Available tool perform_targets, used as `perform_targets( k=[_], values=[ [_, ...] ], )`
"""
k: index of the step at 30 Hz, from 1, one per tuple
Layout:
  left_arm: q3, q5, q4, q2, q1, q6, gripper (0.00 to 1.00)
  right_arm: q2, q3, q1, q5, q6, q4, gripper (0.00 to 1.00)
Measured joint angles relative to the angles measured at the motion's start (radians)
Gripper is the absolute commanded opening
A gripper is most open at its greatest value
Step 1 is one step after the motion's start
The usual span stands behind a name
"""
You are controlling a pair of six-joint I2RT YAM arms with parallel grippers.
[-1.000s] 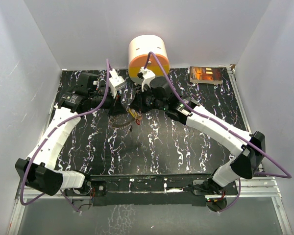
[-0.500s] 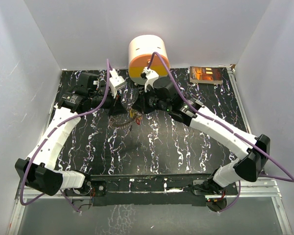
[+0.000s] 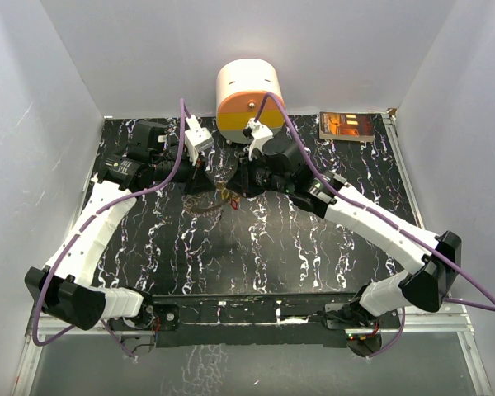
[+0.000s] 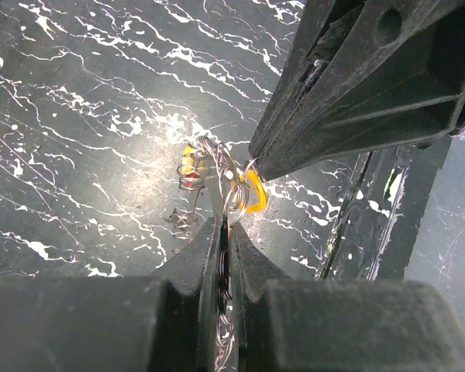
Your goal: Put the keys on the keyring
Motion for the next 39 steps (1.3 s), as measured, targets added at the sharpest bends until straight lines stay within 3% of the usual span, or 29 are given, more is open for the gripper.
perform_targets(
  k=[24, 33, 39],
  values=[
    [0.006, 0.003, -0.006, 0.0, 0.0, -0.007, 0.0, -0.037, -0.107, -0.003, -0.014, 0.113, 0.114, 0.08],
    [0.006, 0.0, 0.003, 0.0, 0.0, -0.007, 0.0, -0.044, -0.114, -0.003, -0.045, 0.127, 0.102, 0.31],
    [0.006, 0.001, 0.009, -0.001, 0.0, -0.007, 0.0, -0.093, -0.115, -0.002, -0.019, 0.088, 0.069, 0.32]
  ],
)
